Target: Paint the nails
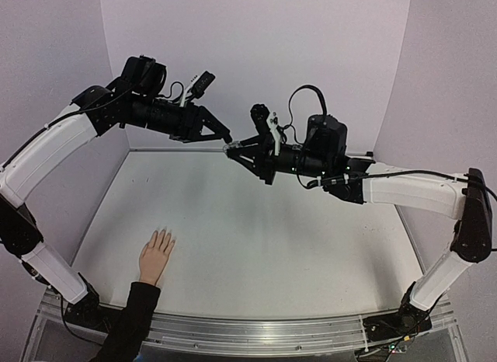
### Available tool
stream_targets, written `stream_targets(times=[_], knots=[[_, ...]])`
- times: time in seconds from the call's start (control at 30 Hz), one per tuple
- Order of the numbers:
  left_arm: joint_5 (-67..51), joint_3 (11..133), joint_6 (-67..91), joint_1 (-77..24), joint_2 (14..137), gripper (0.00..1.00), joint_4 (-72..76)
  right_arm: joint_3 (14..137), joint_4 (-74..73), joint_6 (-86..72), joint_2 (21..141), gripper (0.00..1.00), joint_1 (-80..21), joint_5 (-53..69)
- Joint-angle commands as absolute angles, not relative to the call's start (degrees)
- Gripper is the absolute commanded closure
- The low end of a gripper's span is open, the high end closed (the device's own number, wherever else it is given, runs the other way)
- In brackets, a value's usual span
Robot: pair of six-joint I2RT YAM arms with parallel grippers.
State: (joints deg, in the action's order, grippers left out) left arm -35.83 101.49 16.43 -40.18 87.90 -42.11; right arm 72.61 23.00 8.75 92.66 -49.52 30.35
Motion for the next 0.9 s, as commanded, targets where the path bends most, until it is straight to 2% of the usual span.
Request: stream_targets(times=[0.0, 0.47, 0.63, 0.87], knots=[[-35.7, 103.8, 15.7, -40.1, 88.2, 0.64, -41.5, 75.3, 24.0, 8.5, 93.0, 1.00, -49.3, 31.4], [-36.9, 104.0, 15.9, -40.1, 88.9, 0.75, -40.6, 75.8, 23.7, 8.4, 93.5, 1.00, -49.3, 30.7], [-37.3, 103.7, 15.8, -40.1, 89.1, 0.70, -40.5, 76.0, 23.7, 8.2, 93.7, 1.00, -49.3, 30.1], [-37.4, 103.3, 15.6, -40.1, 88.8, 0.75, -40.4, 76.5, 23.6, 8.1, 94.1, 1.00, -49.3, 30.3]])
